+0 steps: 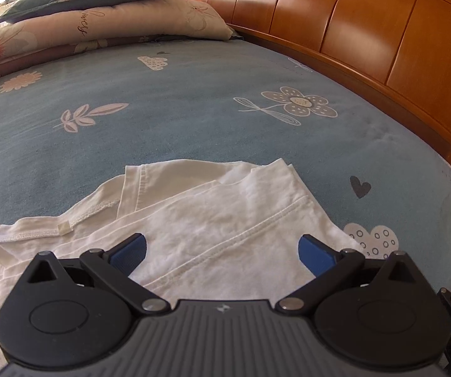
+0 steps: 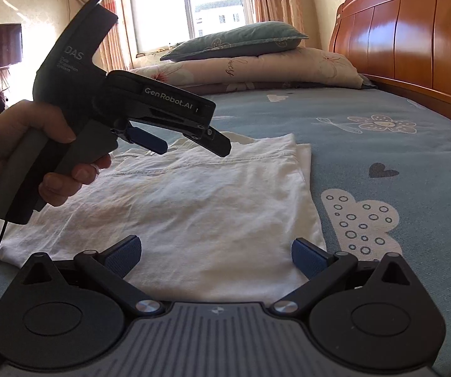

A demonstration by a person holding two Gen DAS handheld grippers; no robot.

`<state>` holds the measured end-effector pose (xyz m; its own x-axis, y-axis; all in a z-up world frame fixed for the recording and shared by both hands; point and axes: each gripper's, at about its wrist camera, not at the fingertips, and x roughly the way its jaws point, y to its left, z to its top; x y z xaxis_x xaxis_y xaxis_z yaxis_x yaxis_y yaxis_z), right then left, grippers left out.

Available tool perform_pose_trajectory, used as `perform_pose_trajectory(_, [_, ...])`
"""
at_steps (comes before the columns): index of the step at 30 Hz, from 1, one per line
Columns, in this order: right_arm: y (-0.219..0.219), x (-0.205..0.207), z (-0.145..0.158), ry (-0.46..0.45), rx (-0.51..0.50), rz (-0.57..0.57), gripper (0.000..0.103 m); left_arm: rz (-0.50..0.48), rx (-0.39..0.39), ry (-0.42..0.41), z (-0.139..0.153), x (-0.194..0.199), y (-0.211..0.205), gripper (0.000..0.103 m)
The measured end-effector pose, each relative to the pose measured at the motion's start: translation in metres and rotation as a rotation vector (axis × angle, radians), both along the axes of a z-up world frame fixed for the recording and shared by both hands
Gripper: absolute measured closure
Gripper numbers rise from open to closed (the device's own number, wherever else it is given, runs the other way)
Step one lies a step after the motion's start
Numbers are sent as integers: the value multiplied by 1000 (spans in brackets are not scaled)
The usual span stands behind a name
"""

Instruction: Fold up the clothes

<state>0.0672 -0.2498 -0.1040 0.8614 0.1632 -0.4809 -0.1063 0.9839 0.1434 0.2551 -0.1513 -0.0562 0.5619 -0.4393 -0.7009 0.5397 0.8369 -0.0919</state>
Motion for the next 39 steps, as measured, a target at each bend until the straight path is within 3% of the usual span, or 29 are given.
perform_pose_trajectory(5, [2, 0, 0, 6, -13, -16, 0, 97, 47, -34, 14, -38, 43, 1])
perform_pose_trajectory(12, [15, 0, -4, 7, -66, -48, 0, 271, 68, -45, -16, -96, 93, 1])
perform_pose_trajectory(16, [26, 0, -9, -5, -152, -55, 0, 290, 18, -39, -28, -116, 102, 1])
perform_pose_trajectory(25, [23, -3, -12, -12, -128, -64, 0, 356, -117, -14, -27, -140, 132, 1])
perform_pose_trajectory(29, [24, -6, -12, -11, -120, -72, 0, 400, -114, -25, -13, -137, 151, 1])
perform_pose_trajectory(32, [23, -9, -10, -2, -110, -57, 0, 433, -139, 19, 2, -120, 177, 1])
perform_pose_trajectory(35, [18, -15, -4, 26, -67, -11, 0, 490, -75, 86, 12, -93, 193, 1])
perform_pose_trajectory(39, [10, -30, 8, 35, 15, 20, 0, 505, -4, 98, 15, -65, 195, 1])
